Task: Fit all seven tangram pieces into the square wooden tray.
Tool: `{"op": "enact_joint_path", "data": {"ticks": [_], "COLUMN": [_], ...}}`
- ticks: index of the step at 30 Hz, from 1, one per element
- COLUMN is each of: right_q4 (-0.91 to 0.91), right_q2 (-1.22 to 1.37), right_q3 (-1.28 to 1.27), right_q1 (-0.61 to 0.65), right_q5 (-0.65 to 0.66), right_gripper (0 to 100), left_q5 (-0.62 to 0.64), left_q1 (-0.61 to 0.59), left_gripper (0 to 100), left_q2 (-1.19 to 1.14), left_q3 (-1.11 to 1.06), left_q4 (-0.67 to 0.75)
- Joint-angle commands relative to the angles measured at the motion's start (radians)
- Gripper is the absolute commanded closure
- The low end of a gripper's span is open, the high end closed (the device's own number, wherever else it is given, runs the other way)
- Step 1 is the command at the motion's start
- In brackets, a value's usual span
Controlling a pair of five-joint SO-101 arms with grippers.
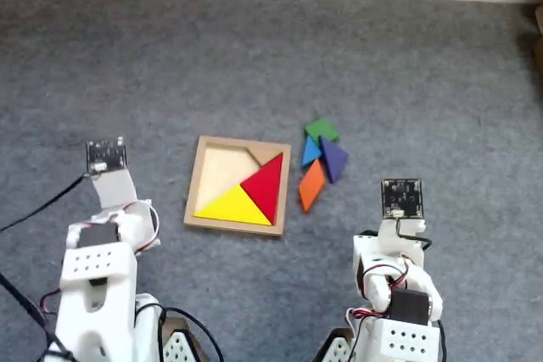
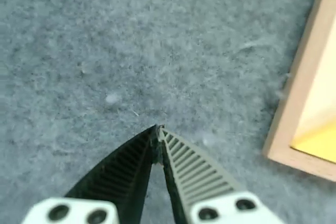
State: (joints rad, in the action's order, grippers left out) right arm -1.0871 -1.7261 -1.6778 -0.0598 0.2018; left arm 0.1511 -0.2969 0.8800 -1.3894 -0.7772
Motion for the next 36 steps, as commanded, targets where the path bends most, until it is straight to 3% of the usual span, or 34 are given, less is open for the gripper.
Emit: {"op": "enact_joint_path", "data": {"ticks": [1,5,11,18,28,36], "right_q4": [0.007,0.004,-0.05,-0.081,-0.073,-0.082], "right_q2": [-0.012,-0.008,0.097,0.509,1.064,1.461], "right_q3": [-0.073,-0.058,0.194,0.615,0.997,1.313], "right_q1": [-0.015,-0.015,-0.008,-0.004,0.166,0.255], "right_q5": [0.012,0.012,0.014,0.025,0.021,-0.19], "right_gripper": [98.2,97.8,97.8,97.8,97.8,86.7], "left_q5": [-0.011,-0.011,-0.011,-0.011,-0.011,-0.011], "left_q1": [-0.021,-0.019,-0.021,-0.021,-0.021,-0.021], "left_gripper": [99,99,99,99,99,99], "left_q2": [0.068,0.119,0.147,0.151,0.151,0.151], "left_q3": [-0.028,-0.058,-0.067,-0.076,-0.079,-0.101], "left_q4": [0.049,0.051,0.049,0.054,0.055,0.057]}}
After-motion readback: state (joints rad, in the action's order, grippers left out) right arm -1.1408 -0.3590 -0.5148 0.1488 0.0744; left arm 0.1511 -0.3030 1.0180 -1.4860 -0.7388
